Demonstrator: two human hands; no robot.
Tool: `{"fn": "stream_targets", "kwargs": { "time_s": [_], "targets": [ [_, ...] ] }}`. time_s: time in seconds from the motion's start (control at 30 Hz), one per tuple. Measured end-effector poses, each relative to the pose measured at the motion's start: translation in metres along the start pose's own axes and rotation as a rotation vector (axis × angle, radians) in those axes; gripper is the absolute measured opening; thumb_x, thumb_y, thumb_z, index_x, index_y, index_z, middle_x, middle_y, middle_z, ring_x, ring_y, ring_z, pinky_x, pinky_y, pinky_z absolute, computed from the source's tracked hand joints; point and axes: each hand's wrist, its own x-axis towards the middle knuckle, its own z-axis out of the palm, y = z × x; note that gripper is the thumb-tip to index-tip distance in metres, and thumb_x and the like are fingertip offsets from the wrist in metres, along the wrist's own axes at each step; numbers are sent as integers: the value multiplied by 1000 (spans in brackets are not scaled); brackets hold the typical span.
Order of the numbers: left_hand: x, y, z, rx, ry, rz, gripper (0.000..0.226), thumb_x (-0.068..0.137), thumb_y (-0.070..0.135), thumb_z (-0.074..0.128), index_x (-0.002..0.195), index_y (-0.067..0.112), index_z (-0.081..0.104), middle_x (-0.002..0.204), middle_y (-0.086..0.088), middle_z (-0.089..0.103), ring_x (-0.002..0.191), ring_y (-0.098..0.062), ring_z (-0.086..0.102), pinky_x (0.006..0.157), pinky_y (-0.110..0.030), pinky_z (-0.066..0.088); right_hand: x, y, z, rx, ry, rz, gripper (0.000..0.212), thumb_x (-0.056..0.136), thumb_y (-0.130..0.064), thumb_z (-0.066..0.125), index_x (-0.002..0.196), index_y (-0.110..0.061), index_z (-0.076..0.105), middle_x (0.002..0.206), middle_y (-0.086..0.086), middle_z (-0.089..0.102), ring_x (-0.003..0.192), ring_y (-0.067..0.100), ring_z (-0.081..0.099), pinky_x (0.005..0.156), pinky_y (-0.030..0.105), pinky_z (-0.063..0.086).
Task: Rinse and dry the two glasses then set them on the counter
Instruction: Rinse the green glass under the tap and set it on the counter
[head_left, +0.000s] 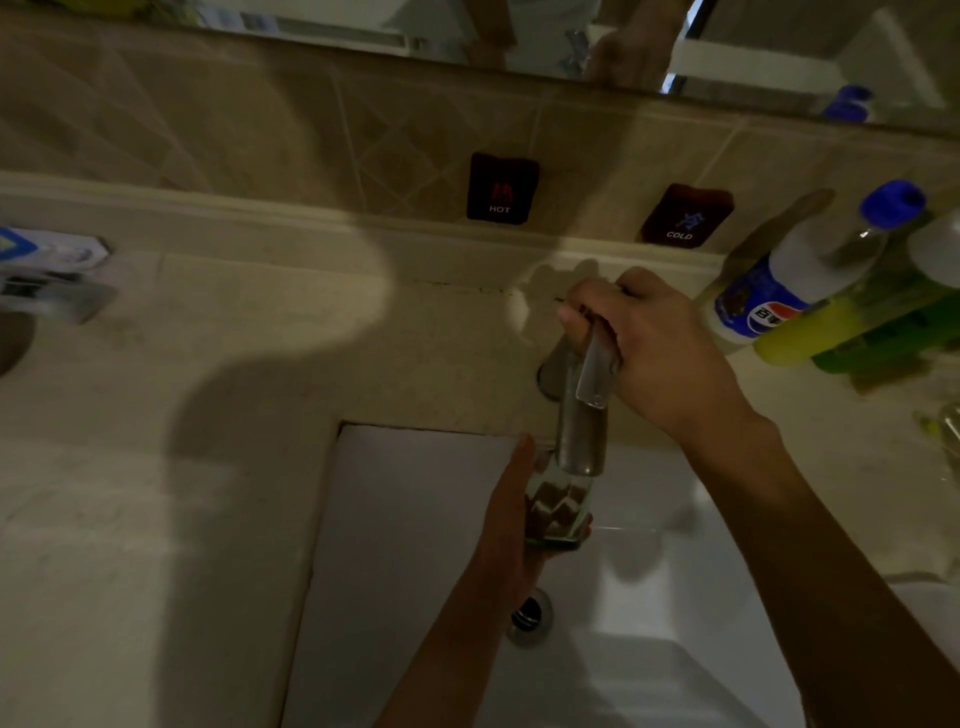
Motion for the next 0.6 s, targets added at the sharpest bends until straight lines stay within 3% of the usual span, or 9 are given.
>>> {"fn": "stream_targets", "kwargs": {
  "time_s": [0.1,0.17,0.23,0.3,0.4,0.6],
  "targets": [
    [1,-2,0,27,-21,-2,80,82,75,58,131,12,62,107,-18,72,86,-29,68,82,-42,57,4,8,-2,-10,-57,-90,17,97,-30,48,94,-18,60,80,-1,37,65,13,40,57,15,29],
    [2,-3,1,26,-51,2,96,68,81,68,132,10,61,106,-18,70,84,-28,68,78,-39,58,6,11,-3,-16,-73,-134,7,93,-20,54,93,-17,59,83,-3,36,64,11,40,58,17,32],
    [4,-3,1,23,-55,12,104,59,83,73,132,10,60,105,-18,70,82,-27,68,74,-37,59,9,11,-5,6,-96,-162,15,92,-24,44,90,-16,56,85,-2,38,62,12,41,57,23,39],
    [5,-3,-1,10,-54,10,101,63,83,71,133,11,61,104,-18,70,81,-27,69,73,-38,58,12,9,-8,26,-140,-181,18,86,-25,39,88,-14,54,86,0,39,60,15,42,56,27,39],
    [6,-5,-4,-12,-47,17,84,81,75,61,132,8,62,97,-16,70,78,-27,68,74,-37,57,13,9,-11,15,-213,-212,16,76,-19,46,88,-12,53,89,-1,39,62,14,42,59,23,33],
    [6,-2,-6,20,-18,4,75,87,70,55,130,9,61,95,-17,70,79,-28,68,77,-40,57,16,11,-14,28,-268,-193,16,78,-9,56,88,-19,50,94,-6,39,66,9,42,59,8,25]
  ]
}}
